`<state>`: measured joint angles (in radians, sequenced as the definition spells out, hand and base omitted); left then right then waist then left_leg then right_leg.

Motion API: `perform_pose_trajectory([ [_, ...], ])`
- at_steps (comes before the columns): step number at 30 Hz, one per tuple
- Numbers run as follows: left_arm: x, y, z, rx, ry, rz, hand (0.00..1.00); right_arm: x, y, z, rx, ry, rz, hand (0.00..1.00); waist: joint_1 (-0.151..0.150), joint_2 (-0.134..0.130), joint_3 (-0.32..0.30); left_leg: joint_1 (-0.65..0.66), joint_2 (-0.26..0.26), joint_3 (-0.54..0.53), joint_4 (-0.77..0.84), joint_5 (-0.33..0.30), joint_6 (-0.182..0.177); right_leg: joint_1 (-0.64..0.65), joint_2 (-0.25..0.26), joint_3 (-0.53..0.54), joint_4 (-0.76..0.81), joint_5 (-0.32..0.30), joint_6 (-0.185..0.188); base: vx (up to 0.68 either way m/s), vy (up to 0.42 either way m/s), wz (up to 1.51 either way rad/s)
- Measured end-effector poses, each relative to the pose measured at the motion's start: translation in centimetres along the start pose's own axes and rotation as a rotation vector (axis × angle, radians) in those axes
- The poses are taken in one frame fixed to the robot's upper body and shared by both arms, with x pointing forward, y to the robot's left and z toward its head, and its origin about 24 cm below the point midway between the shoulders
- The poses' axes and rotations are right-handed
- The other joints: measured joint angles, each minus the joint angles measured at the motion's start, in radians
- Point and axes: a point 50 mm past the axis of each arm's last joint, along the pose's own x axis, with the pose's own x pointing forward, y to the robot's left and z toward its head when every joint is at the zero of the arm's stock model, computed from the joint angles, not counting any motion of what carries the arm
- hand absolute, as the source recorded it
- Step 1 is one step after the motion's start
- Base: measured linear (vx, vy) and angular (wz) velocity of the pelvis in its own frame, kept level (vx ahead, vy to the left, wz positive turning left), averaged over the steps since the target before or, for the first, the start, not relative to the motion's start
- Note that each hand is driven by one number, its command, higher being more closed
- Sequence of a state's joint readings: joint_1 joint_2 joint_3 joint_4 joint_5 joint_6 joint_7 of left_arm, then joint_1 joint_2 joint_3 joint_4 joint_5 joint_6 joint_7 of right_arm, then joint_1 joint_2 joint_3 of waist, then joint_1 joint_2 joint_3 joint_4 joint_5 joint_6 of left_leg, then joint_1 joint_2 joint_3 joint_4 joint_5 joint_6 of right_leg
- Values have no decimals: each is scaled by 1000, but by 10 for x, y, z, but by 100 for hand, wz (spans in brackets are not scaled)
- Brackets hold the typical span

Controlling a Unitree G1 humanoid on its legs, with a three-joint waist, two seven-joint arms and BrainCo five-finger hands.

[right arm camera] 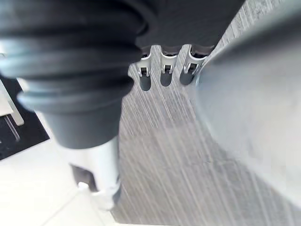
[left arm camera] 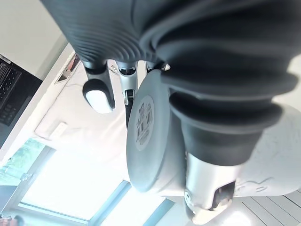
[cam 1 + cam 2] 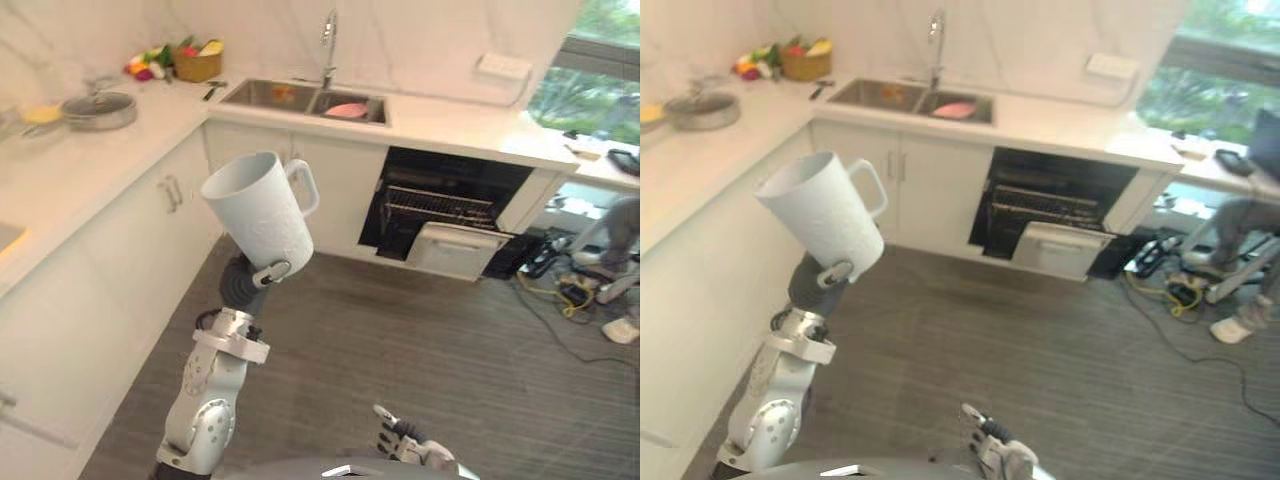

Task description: Walk over to the sink, pick up the cup, carry it to the dishwasher, place the cup inside the dishwasher, then close the dishwasher door

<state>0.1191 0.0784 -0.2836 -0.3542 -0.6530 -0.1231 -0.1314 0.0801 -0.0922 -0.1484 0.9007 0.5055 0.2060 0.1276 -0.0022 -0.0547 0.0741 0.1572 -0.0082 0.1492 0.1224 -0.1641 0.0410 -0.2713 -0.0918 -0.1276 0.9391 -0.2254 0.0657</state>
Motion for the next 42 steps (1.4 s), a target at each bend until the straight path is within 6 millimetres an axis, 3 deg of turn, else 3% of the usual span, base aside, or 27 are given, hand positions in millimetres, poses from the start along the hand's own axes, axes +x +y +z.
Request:
perform_pose_trajectory([
  [1, 2, 0, -1, 1, 1, -2, 100, 0, 0, 1, 13, -13, -2, 0, -2, 3, 2, 15, 5, 1, -10, -3, -6, -19, 2, -22, -79, -6, -9, -143, -47, -6],
  [2, 8, 0, -3, 2, 10, -14, 100, -2, -4, 5, 43, -39, -10, 0, -9, 25, 16, 38, 28, 0, -16, -18, -21, -30, 14, -59, -290, 8, -26, -6, -35, 5],
  [3, 11, -1, -2, 1, 10, -29, 100, -3, -7, 9, 63, -61, -16, 0, -19, 55, 30, 56, 57, -1, -10, -43, -37, -28, 31, -66, -530, 76, -40, 102, -22, 13],
  [5, 13, -3, -1, -9, 7, -42, 100, -6, -9, 14, 62, -92, -14, 0, -23, 75, 45, 89, 82, 6, 21, -99, -77, -19, 35, -19, -754, 191, -27, 383, -70, 8],
  [7, 10, -3, -3, -13, 16, -35, 100, -8, -9, 11, 60, -91, -4, 0, -26, 66, 42, 155, 94, 13, 60, -183, -112, -2, 11, 43, -732, 206, -30, 477, -158, 9],
  [8, 9, -7, -4, -30, 11, -39, 100, -9, -10, 14, 42, -100, -12, 0, -21, 75, 42, 194, 120, 15, 88, -246, -140, -20, 8, 30, -624, 270, -19, 570, -279, 15],
  [9, 8, -11, -9, -52, 18, -43, 100, -12, -15, 20, 31, -106, -17, 0, -25, 103, 33, 212, 165, 13, 120, -275, -166, -55, 40, 7, -494, 226, -34, 563, -305, 10],
  [10, 8, -15, -10, -61, 21, -53, 100, -12, -16, 23, 23, -101, -23, 0, -23, 114, 22, 214, 183, 13, 142, -275, -167, -66, 53, -6, -451, 186, -47, 557, -296, 11],
  [12, 9, -19, -12, -80, 18, -59, 100, -13, -16, 28, 13, -87, -19, 0, -24, 131, 34, 127, 233, -9, 371, -223, -166, -53, 77, -25, -401, 107, -74, 488, -271, -2],
  [14, 9, -22, -13, -109, 7, -49, 100, -15, -15, 27, 11, -64, -28, 0, -16, 150, 52, -95, 308, -78, 819, 24, -164, 57, 131, -34, -465, 57, -101, 535, -271, -1],
  [16, 7, -23, -15, -129, -4, -39, 100, -16, -18, 19, 15, -31, -55, 0, 0, 163, 55, -228, 314, -68, 1001, 6, -142, 178, 166, -33, -568, 49, -114, 488, -195, -6],
  [17, 5, -22, -14, -128, -19, -37, 100, -16, -19, 13, 16, 1, -63, 0, 15, 160, 52, -289, 298, -36, 1005, -22, -121, 256, 177, -28, -639, 46, -118, 477, -170, -15],
  [19, 2, -19, -11, -118, -38, -28, 100, -15, -19, 8, -1, 39, -67, 0, 51, 151, 43, -359, 267, 34, 884, -70, -94, 331, 183, -10, -722, 54, -116, 485, -109, -53],
  [21, 0, -12, -8, -98, -46, -4, 100, -11, -16, 5, -20, 75, -68, 0, 66, 130, 34, -384, 218, 86, 631, -93, -78, 376, 181, 32, -773, 69, -129, 279, -55, -73],
  [22, -2, -7, -7, -86, -47, 16, 100, -7, -13, 5, -25, 86, -68, 0, 69, 116, 32, -385, 164, 76, 425, -76, -70, 398, 170, 69, -785, 63, -121, 118, 50, -84],
  [23, -3, -4, -7, -79, -41, 32, 100, -4, -10, 6, -37, 90, -67, 0, 76, 99, 30, -382, 94, 9, 228, -10, -64, 410, 149, 118, -793, 51, -102, 218, 82, -94],
  [25, -5, -4, -9, -82, -33, 37, 100, -3, -10, 5, -42, 97, -72, 0, 90, 90, 30, -388, 41, -91, 65, 89, -68, 429, 130, 175, -793, 32, -74, 454, 187, -97],
  [27, -9, -7, -14, -98, -11, 40, 100, -4, -15, -1, -37, 109, -88, 0, 101, 113, 11, -391, 44, -138, 11, 320, -50, 481, 139, 241, -772, -48, -53, 547, 286, -86],
  [28, -11, -4, -17, -85, 12, 37, 100, -3, -12, -11, -12, 124, -93, 0, 99, 60, -4, -395, 3, -103, 64, 298, -45, 485, 91, 261, -743, -94, -52, 479, 279, -33],
  [30, -12, -5, -16, -74, 22, 19, 100, -4, -9, -24, 44, 127, -99, 0, 79, 20, -24, -375, -28, -87, 97, 214, -12, 473, 60, 254, -655, -74, -44, 451, 303, -2],
  [31, -11, -6, -15, -74, 19, 11, 100, -4, -8, -25, 48, 124, -98, 0, 82, 14, -24, -364, -33, -84, 104, 196, -7, 462, 58, 255, -610, -68, -42, 313, 261, 3],
  [34, -9, -13, -7, -71, -3, -32, 100, -4, -5, -25, 103, 90, -115, 0, 88, -4, -16, -246, -51, -61, 80, 105, 9, 317, 34, 234, -195, 49, 55, 176, 187, -31],
  [35, -8, -17, -5, -72, -12, -55, 100, -5, -9, -23, 123, 71, -128, 0, 86, -2, -11, -183, -53, -33, 53, 85, 14, 227, 3, 193, 1, 121, 58, 99, 85, -49],
  [37, -3, -23, -8, -79, -5, -78, 100, -7, -16, -27, 128, 69, -146, 0, 74, -1, -15, -99, -34, 15, 4, 69, 11, 126, -32, 91, 113, 78, 8, 177, 111, -56],
  [39, -1, -24, -9, -75, -1, -68, 100, -8, -18, -25, 113, 61, -156, 0, 44, 1, -18, -50, -1, 57, -25, 62, -7, 62, -40, -23, 16, 20, -13, 179, 58, -65],
  [40, 1, -19, -9, -65, 3, -30, 100, -8, -20, -30, 137, 73, -166, 0, 25, 6, -20, -30, 37, 109, -20, 52, -16, 56, -16, -118, -227, -1, -13, 12, -38, -73],
  [42, 3, -12, -6, -50, -3, -3, 100, -8, -22, -30, 142, 80, -173, 0, 13, 5, -20, -13, 47, 137, -20, 42, -32, 81, 2, -167, -440, 37, -25, -7, -59, -63],
])
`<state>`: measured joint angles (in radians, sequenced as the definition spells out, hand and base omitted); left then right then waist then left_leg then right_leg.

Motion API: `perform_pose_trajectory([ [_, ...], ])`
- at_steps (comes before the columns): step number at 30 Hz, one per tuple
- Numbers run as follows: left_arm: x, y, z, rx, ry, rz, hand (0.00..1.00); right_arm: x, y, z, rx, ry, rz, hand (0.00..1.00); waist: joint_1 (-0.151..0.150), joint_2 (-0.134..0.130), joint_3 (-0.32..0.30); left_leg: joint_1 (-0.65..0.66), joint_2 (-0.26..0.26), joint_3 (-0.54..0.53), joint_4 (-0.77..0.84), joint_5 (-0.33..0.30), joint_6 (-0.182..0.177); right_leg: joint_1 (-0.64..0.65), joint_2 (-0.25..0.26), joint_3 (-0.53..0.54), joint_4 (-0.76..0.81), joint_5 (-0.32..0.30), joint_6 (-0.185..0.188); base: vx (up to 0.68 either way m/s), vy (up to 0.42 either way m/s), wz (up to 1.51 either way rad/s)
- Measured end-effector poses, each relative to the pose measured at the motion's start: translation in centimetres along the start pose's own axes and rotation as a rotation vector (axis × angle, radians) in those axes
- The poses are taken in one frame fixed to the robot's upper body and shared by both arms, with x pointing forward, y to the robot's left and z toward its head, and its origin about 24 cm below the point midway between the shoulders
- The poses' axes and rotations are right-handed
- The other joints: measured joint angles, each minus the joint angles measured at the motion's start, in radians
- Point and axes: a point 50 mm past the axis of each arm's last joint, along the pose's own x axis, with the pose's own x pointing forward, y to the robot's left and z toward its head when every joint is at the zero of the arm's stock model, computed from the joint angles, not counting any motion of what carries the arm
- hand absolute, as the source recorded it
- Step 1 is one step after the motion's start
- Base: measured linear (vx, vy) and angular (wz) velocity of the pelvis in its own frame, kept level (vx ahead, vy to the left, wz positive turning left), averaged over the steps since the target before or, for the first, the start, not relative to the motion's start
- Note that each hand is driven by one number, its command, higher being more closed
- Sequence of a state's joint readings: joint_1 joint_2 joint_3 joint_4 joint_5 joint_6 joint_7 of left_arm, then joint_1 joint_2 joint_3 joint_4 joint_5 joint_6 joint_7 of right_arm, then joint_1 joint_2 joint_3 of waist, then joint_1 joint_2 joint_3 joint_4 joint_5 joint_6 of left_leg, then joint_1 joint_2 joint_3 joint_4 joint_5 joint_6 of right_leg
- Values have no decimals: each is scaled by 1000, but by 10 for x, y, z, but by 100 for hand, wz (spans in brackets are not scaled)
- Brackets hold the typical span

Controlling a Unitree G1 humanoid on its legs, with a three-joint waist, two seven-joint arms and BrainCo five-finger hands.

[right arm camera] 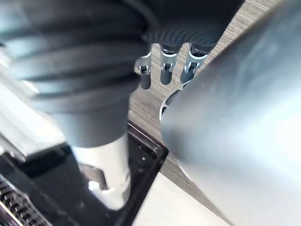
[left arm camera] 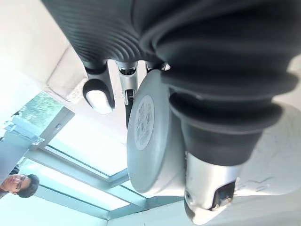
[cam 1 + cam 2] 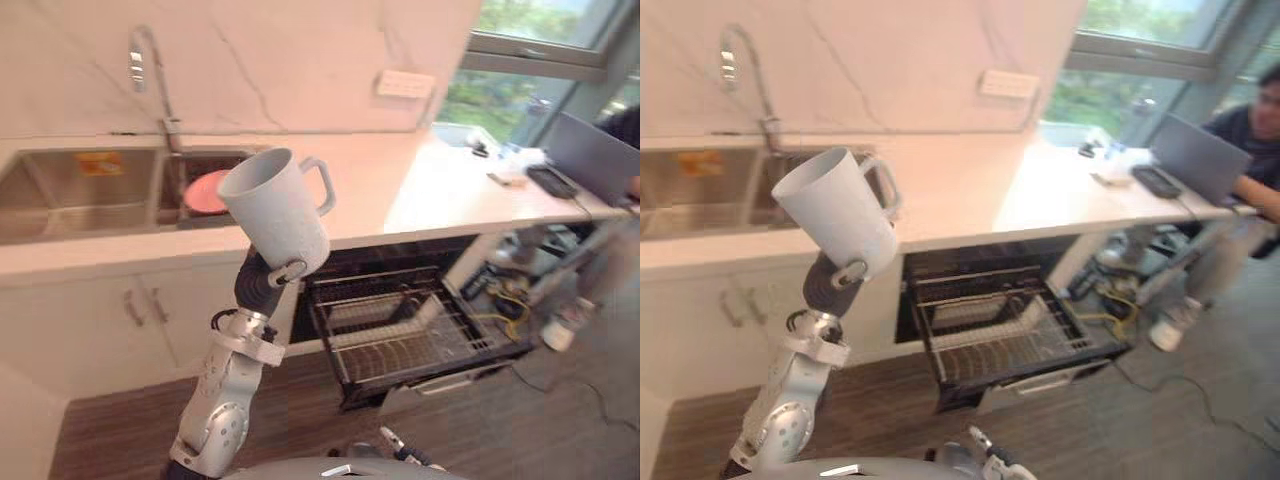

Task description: Walk over to the sink, pick up the cup, carry it to the dishwasher, place the cup inside the dishwasher, then close the dishwasher door

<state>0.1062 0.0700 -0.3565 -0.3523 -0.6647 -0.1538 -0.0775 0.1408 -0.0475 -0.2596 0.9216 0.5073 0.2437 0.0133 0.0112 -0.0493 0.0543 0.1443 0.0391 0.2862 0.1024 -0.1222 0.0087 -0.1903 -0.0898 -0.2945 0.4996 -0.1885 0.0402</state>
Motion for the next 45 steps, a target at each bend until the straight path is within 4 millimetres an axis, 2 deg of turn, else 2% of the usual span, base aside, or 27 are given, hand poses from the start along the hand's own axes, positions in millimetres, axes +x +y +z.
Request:
perform_pose_trajectory([
  [1, 1, 3, 1, 6, -1, 11, 100, 0, -1, -1, -1, 4, -3, 0, -5, 0, 0, 9, 0, 10, 1, -6, -7, 14, 7, -5, -80, 37, -17, 198, -73, -45],
  [2, 3, 8, 3, 21, 0, 30, 100, 0, -5, -6, 6, 26, -20, 0, -17, -16, 4, 27, -22, 15, 15, -36, -26, 58, 7, 4, -229, 199, -70, 271, -102, -31],
  [3, 3, 10, 2, 17, 0, 41, 100, 0, -9, -4, 25, 22, -29, 0, -21, -10, 6, 35, -16, 13, 28, -56, -28, 83, 18, 6, -250, 177, -73, 316, -135, -40],
  [4, 2, 10, -3, 4, 19, 55, 100, -1, -15, 4, 24, 1, -48, 0, -24, 36, 16, 42, 14, 12, 52, -84, -42, 114, 52, 12, -292, 186, -72, 258, -140, -34],
  [5, 3, 7, -5, -4, 26, 44, 100, -2, -22, 9, 17, -7, -66, 0, -29, 66, 20, 48, 36, 14, 67, -105, -50, 136, 79, 17, -325, 189, -76, 247, -112, -31],
  [6, 3, 4, -7, -12, 34, 33, 100, -2, -26, 10, 18, -6, -78, 0, -30, 78, 22, 48, 47, 14, 87, -111, -56, 145, 92, 25, -344, 186, -77, 191, -88, -18],
  [7, 3, 2, -8, -15, 39, 27, 100, -2, -27, 10, 18, -2, -84, 0, -27, 85, 22, 46, 52, 14, 113, -113, -58, 156, 96, 34, -352, 177, -76, 133, -98, -26],
  [8, 3, 0, -12, -22, 51, 31, 100, -2, -29, 7, 16, 14, -96, 0, -19, 77, 25, 14, 60, 12, 219, -115, -62, 170, 95, 49, -359, 160, -80, 119, -109, -33],
  [10, 2, -5, -15, -38, 64, 18, 100, -4, -34, 3, 10, 40, -115, 0, -12, 71, 35, -88, 111, 9, 478, -104, -99, 201, 101, 60, -381, 155, -84, 103, -79, -24],
  [11, 3, -9, -18, -51, 67, 10, 100, -5, -38, 3, 7, 48, -125, 0, -11, 85, 37, -142, 148, 6, 615, -78, -129, 218, 112, 63, -386, 152, -85, 103, 4, -18],
  [12, 1, -14, -21, -72, 74, 4, 100, -8, -46, 3, -6, 52, -147, 0, -11, 109, 31, -212, 200, 0, 762, -54, -136, 237, 128, 67, -389, 141, -89, 113, 39, -21],
  [13, 0, -14, -22, -67, 79, 1, 100, -8, -47, 3, -11, 56, -153, 0, -12, 111, 31, -219, 209, 3, 769, -62, -121, 246, 129, 72, -391, 139, -89, 118, 74, -28],
  [14, -1, -14, -23, -53, 87, -5, 100, -8, -46, 2, -16, 70, -165, 0, -13, 107, 31, -222, 217, 13, 728, -83, -93, 257, 126, 87, -402, 139, -86, 111, 91, -32],
  [16, -2, -11, -25, -45, 93, -1, 100, -8, -49, -2, -14, 101, -181, 0, -8, 102, 29, -197, 196, 13, 527, -79, -75, 253, 114, 117, -415, 150, -68, 57, 91, -49],
  [17, -3, -8, -24, -38, 93, 8, 100, -8, -49, 0, -32, 113, -191, 0, -1, 103, 23, -154, 164, 10, 375, -72, -78, 234, 108, 154, -416, 161, -46, 22, 86, -59],
  [18, -3, -6, -24, -29, 94, 10, 100, -8, -49, -1, -39, 126, -195, 0, 0, 100, 14, -130, 142, 9, 305, -70, -78, 221, 102, 172, -425, 170, -39, 99, 131, -55],
  [20, 2, -5, -18, -7, 66, -6, 100, -6, -48, 1, -29, 147, -204, 0, -19, 113, 6, -62, 91, -42, 96, -68, -76, 201, 106, 195, -485, 231, -26, 115, 147, -36],
  [22, 2, -2, -15, 15, 68, -9, 100, -6, -47, -1, -29, 159, -205, 0, -21, 97, 12, -26, 64, -29, 26, -42, -68, 209, 98, 225, -518, 256, -14, 39, 118, -39],
  [27, 2, -6, -20, 24, 109, -49, 100, -6, -49, -3, -4, 141, -220, 0, -35, 97, 13, 27, 31, -5, -18, -45, -56, 229, 83, 278, -545, 277, 5, -13, 81, -31],
  [29, 2, -9, -22, 17, 123, -60, 100, -5, -46, -6, -4, 131, -214, 0, -31, 83, 19, 22, 27, 23, -12, -54, -44, 203, 76, 297, -547, 288, 8, -100, 19, -47],
  [31, 3, -11, -24, 14, 135, -66, 100, -4, -44, -4, -4, 109, -208, 0, -28, 76, 23, 18, 34, 58, -6, -56, -43, 188, 53, 208, -542, 244, -18, -64, 20, -49],
  [32, 5, -11, -23, 18, 131, -70, 100, -6, -47, -7, -2, 111, -216, 0, -21, 81, 19, 21, 42, 82, -2, -58, -45, 180, 27, 99, -522, 230, -35, -15, 25, -60],
  [33, 7, -10, -20, 25, 121, -69, 100, -6, -46, -9, 2, 103, -217, 0, -14, 69, 20, 28, 43, 104, 2, -63, -49, 168, 1, 19, -488, 233, -40, -7, 9, -60],
  [35, 9, -9, -18, 31, 112, -64, 100, -5, -45, -10, 10, 87, -228, 0, -10, 53, 14, 30, 47, 128, 15, -75, -57, 152, -20, -38, -452, 245, -41, 18, -40, -47],
  [37, 9, -8, -17, 35, 107, -55, 100, -5, -44, -13, 14, 86, -250, 0, -12, 47, 9, 31, 55, 146, 35, -92, -63, 157, -16, -40, -465, 268, -24, 39, -47, -35],
  [41, 13, -3, -9, 60, 69, -11, 100, -6, -48, -7, 11, 17, -333, 0, -7, 59, -3, 12, 59, 166, 55, -110, -65, 189, 9, -10, -581, 360, 7, 56, -5, -24],
  [45, 15, 7, 0, 80, 30, 37, 100, -7, -37, 11, 24, -130, -419, 0, -6, 60, -4, 10, 60, 167, 57, -117, -63, 191, 10, 4, -581, 361, 9, 7, 18, -7],
])
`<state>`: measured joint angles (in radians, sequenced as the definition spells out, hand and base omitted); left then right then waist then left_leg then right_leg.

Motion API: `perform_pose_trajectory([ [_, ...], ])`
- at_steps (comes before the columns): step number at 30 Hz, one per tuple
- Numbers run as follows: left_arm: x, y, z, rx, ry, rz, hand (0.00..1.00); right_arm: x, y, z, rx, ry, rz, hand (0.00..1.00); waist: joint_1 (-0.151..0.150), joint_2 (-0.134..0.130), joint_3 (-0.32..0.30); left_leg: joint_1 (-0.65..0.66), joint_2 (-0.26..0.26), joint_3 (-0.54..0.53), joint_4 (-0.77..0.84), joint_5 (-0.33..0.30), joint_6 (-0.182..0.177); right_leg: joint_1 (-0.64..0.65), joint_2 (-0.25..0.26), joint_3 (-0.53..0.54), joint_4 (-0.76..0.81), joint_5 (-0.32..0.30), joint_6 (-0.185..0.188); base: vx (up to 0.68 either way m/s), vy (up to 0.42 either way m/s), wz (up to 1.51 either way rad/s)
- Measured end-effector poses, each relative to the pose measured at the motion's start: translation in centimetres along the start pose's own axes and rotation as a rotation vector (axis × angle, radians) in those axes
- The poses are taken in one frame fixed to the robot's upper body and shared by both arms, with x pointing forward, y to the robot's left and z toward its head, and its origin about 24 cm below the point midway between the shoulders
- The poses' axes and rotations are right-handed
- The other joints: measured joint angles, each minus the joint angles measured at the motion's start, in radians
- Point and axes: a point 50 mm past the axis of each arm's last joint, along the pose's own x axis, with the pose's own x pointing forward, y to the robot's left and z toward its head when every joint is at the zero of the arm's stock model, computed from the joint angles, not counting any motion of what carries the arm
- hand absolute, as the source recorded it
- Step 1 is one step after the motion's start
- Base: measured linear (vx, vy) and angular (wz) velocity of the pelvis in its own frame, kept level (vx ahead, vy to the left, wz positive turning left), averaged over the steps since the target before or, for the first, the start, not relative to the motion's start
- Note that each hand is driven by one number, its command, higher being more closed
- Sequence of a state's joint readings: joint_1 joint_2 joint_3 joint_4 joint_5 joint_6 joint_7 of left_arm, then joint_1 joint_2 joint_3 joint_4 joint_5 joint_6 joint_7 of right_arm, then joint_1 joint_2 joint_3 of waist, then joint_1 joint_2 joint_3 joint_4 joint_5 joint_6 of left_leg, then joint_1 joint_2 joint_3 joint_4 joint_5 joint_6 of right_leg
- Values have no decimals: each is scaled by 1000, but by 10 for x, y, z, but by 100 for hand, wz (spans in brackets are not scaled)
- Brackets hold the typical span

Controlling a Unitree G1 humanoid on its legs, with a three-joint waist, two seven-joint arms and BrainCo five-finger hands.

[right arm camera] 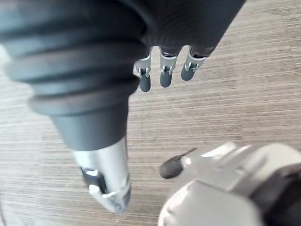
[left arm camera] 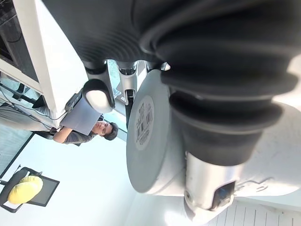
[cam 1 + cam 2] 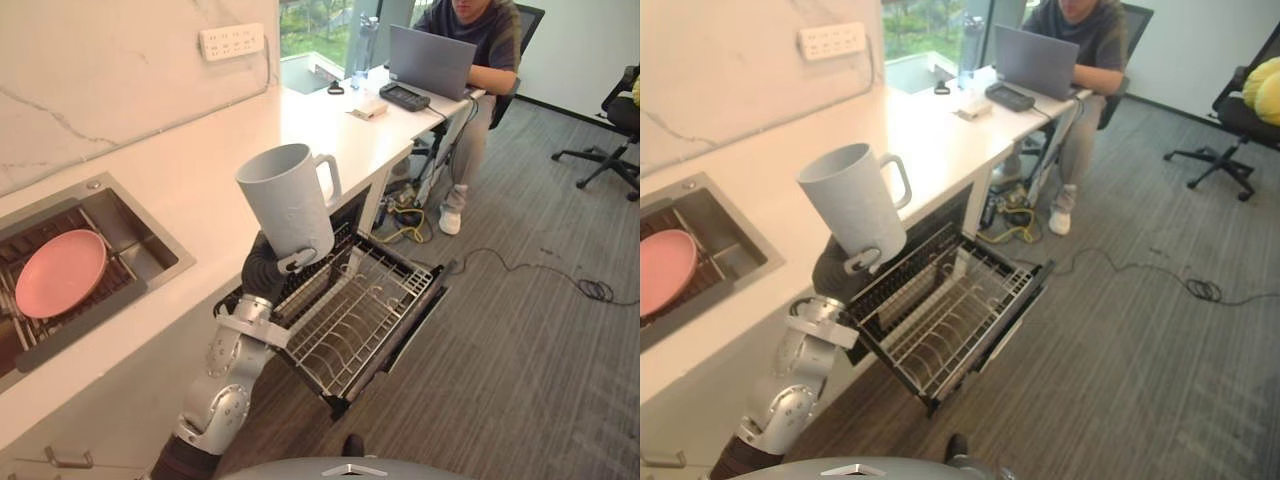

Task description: Walk over to the sink, pick up the cup, carry it to the dishwasher, place the cup inside the dishwasher, then close the dishwasher door

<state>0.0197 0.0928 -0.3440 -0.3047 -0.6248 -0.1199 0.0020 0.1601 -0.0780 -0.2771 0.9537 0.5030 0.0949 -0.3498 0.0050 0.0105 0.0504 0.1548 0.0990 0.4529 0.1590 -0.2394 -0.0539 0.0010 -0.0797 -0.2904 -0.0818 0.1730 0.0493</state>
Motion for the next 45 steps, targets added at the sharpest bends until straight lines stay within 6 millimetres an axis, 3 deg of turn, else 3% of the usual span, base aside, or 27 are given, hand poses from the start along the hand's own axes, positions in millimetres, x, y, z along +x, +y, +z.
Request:
perform_pose_trajectory([
  [1, 0, 5, 3, 10, -14, 17, 100, -6, 9, 20, 38, -96, -2, 0, 2, 0, 0, -4, -1, -2, -1, -5, 3, 0, -2, 0, 0, 1, 2, 0, 0, 0],
  [2, 0, 6, 4, 12, -17, 22, 100, -7, 11, 24, 46, -118, 0, 0, 2, 0, 0, -4, -2, -2, -1, -5, 3, 0, -2, 0, 0, 1, 2, -31, 14, 3],
  [6, -2, 22, 18, 92, -84, 78, 100, -38, 31, 98, 152, -473, -17, 0, 2, -8, -7, -13, -5, -15, -3, 2, 8, -3, -6, -7, 0, 2, 3, -1, 4, 10],
  [7, -3, 25, 21, 106, -97, 88, 100, -42, 32, 107, 181, -522, -20, 0, 2, -9, -8, -13, -5, -16, -4, 4, 7, -3, -6, -9, 0, 2, 3, 22, -7, 8],
  [8, -4, 33, 31, 137, -154, 120, 100, -62, 30, 137, 288, -698, 15, 0, 1, -7, -8, -12, -6, -17, -4, 7, 6, -3, -7, -13, 0, 3, 3, 19, -3, 5],
  [10, -7, 40, 43, 162, -213, 147, 100, -95, 23, 171, 377, -894, 118, 0, -5, -4, -9, -12, -6, -17, -6, 8, 6, -2, -7, -16, 0, 3, 3, 9, 0, 2],
  [12, -10, 42, 57, 194, -271, 156, 100, -155, 11, 210, 407, -1217, 326, 0, -15, -10, -9, -12, -6, -18, -7, 9, 6, -2, -7, -16, 0, 3, 3, 0, 0, 0],
  [14, -9, 37, 54, 251, -262, 147, 100, -190, 19, 221, 395, -1371, 485, 0, -23, -19, -10, -12, -7, -18, -6, 9, 7, -3, -8, -17, -5, 4, 1, -24, -5, -1],
  [16, -5, 28, 39, 291, -213, 136, 100, -218, 50, 215, 367, -1421, 687, 0, -34, -29, -10, -14, -8, -17, -6, 9, 7, -4, -8, -17, -7, 7, -1, -58, -18, -5],
  [18, 3, 16, 10, 352, -116, 120, 100, -243, 96, 192, 355, -1367, 923, 0, -39, -30, -8, -15, -10, -16, -5, 12, 9, -7, -8, -16, -7, 11, -3, -52, -26, -4],
  [21, 6, 12, 0, 391, -100, 145, 100, -259, 122, 173, 344, -1308, 1055, 0, -35, -20, -2, -17, -13, -11, -5, 15, 11, -16, -7, -6, -7, 16, -3, -11, -11, -4],
  [22, 6, 13, 2, 395, -116, 174, 100, -261, 122, 172, 343, -1325, 1078, 0, -27, -17, -1, -17, -16, -8, -5, 20, 12, -23, -7, 2, -7, 19, -4, 26, 7, -5],
  [26, 3, 37, 10, 461, -143, 297, 100, -275, 109, 179, 370, -1426, 1257, 0, -43, -17, 0, -11, -18, 14, -7, 21, 12, -29, -5, 18, -7, 24, -4, 1, 7, -15],
  [29, 9, 33, 6, 529, -146, 299, 100, -297, 108, 174, 364, -1461, 1398, 0, -47, -23, 5, -11, -20, 29, -6, 20, 13, -38, -4, 34, -7, 32, -7, -36, -2, -17],
  [32, 15, 26, 0, 590, -146, 282, 100, -305, 117, 164, 322, -1422, 1461, 0, -50, -24, 6, -11, -19, 43, -6, 19, 13, -39, -2, 45, -7, 34, -10, -53, -16, -13],
  [45, 16, 15, -23, 687, -113, 322, 100, -312, 142, 139, 247, -1245, 1453, 0, -63, -18, 9, 1, -13, 75, -5, 22, 7, -54, 12, 72, -7, 36, -21, -3, -10, -7],
])
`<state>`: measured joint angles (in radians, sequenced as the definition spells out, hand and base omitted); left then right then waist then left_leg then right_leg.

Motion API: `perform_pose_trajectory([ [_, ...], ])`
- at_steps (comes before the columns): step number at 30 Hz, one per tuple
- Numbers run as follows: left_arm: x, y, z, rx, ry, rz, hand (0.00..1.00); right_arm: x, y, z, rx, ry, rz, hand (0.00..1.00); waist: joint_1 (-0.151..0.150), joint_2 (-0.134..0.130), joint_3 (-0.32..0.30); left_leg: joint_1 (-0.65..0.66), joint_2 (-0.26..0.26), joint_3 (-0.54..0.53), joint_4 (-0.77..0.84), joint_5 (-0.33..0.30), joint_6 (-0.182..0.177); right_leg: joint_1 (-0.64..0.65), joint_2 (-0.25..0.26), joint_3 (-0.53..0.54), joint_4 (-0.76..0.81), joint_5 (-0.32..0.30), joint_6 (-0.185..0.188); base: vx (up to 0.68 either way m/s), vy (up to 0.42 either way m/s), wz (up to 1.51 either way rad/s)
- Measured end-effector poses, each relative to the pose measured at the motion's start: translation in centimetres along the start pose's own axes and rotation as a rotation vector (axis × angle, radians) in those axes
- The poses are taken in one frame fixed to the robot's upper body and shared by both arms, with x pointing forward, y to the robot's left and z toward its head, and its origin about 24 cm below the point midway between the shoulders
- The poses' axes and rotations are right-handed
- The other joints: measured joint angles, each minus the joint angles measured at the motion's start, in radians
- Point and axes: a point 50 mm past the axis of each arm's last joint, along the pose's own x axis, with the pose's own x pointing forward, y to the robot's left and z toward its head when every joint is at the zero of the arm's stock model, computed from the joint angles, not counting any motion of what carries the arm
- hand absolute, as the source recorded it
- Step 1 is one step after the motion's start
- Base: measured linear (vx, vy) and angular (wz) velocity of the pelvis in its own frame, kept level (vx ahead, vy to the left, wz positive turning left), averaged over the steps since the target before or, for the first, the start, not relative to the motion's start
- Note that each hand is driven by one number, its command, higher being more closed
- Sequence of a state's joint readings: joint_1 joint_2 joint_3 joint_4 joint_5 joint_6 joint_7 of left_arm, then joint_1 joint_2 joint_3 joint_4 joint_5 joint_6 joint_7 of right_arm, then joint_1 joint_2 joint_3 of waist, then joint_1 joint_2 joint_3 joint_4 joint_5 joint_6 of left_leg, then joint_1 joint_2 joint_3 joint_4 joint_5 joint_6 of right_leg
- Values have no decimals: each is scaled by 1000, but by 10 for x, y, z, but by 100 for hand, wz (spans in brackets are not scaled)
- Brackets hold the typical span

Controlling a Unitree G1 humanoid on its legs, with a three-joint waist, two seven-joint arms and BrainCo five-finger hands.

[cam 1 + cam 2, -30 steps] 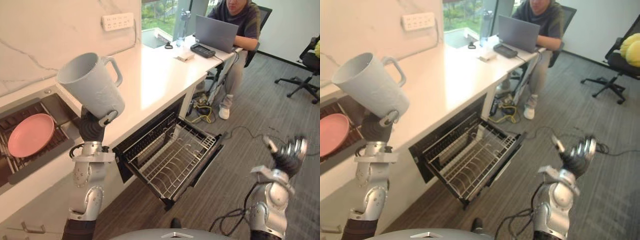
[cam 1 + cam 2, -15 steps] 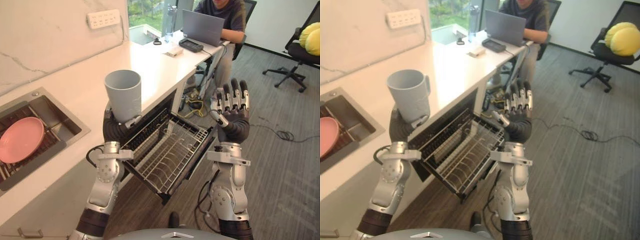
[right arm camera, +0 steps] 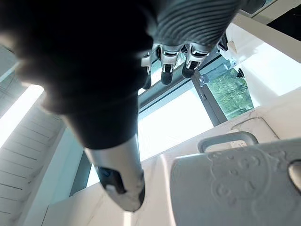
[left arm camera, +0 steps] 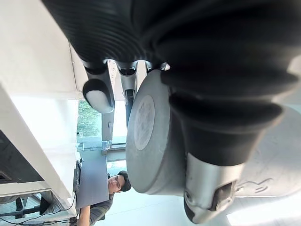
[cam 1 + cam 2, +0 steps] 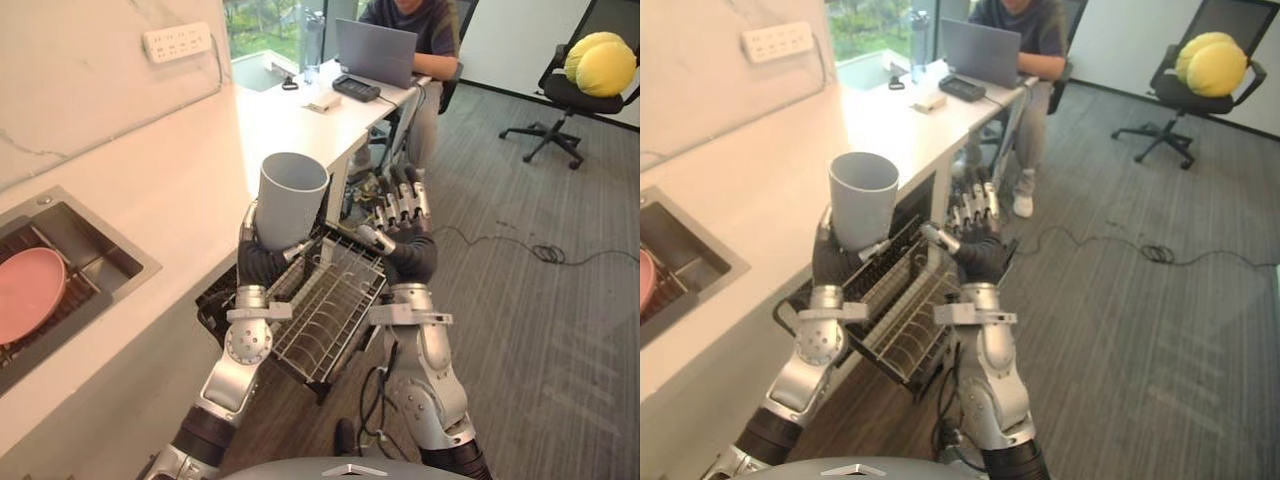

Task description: Walk over to the sink, pick up the cup, carry it to the dishwasher, place the cup inside the dishwasher, then close the dishwasher door

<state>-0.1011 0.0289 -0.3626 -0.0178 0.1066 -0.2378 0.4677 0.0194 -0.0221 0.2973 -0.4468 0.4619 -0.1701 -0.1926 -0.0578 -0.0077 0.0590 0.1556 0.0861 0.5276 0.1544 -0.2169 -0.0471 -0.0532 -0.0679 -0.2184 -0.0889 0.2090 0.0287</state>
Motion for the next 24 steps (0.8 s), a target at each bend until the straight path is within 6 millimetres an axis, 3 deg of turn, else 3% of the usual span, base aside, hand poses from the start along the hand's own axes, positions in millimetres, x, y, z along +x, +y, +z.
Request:
perform_pose_trajectory([
  [13, -8, -27, -5, 117, -37, -69, 100, -8, 25, -24, -72, 143, -12, 0, 3, 18, -22, 3, 1, -1, 0, 3, 0, 4, 1, 0, 0, 8, -1, 0, 0, 0],
  [24, -13, -33, -7, 193, -61, -67, 100, -8, 25, -35, -121, 207, -76, 0, 3, 20, -54, -6, 5, -10, 0, 11, -5, -2, 2, -14, 0, -10, -12, 1, -4, 2],
])
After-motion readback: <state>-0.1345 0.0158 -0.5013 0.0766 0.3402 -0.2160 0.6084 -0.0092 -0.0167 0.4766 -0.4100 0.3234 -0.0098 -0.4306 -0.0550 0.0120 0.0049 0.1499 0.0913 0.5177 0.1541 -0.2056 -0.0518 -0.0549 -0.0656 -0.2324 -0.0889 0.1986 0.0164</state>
